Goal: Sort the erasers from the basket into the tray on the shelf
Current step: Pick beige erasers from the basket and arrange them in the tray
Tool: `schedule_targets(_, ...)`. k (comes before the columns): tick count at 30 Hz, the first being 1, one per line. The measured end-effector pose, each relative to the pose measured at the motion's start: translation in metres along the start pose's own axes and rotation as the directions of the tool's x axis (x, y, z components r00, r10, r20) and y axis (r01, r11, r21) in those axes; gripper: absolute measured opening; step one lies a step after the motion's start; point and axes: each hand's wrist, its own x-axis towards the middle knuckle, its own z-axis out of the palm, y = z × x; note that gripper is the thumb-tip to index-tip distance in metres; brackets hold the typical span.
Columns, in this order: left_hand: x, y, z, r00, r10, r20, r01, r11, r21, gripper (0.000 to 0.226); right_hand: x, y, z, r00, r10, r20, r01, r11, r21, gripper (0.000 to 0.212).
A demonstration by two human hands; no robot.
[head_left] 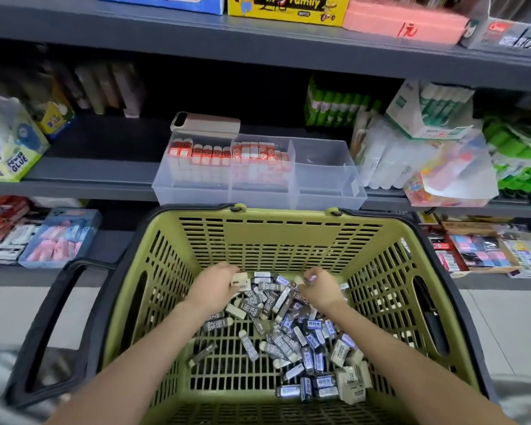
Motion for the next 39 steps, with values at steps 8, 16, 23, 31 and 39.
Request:
schedule_targets(8,0.022,-0.011,0.043,0.996,-0.083,-0.019,0.085,0.988,0.131,0.058,-0.037,0.021,-0.049,0.996,-0.007,0.092,-0.002,0.996,0.09,0.025)
schedule_targets(16,0.023,-0.002,0.042,0.997,-0.071,-0.04,0.076,0.985,0.154,0.04,-0.037,0.009,-0.06,0.981,0.072,0.178,-0.137,0.913,0.384,0.031)
schedule_targets(23,-0.016,0.053,-0.004,0.815,-0.025,0.579,0.564,-0.195,-0.802,0.032,-0.058,-0.012,-0.067,0.967,-0.146,0.208,-0.016,0.782,0.623,0.037)
schedule_targets(31,-0.046,0.084,-0.011,0.822,0.12,0.557,0.559,-0.359,-0.747,0.024,-0.092,-0.032,-0.06,0.841,-0.423,0.338,0.246,0.855,0.457,0.029)
schedule_targets(39,-0.045,0.071,-0.01,0.797,-0.035,0.604,0.544,-0.393,-0.741,0.025,-0.07,0.05,-0.043,0.81,0.14,0.569,0.223,0.825,-0.519,0.056)
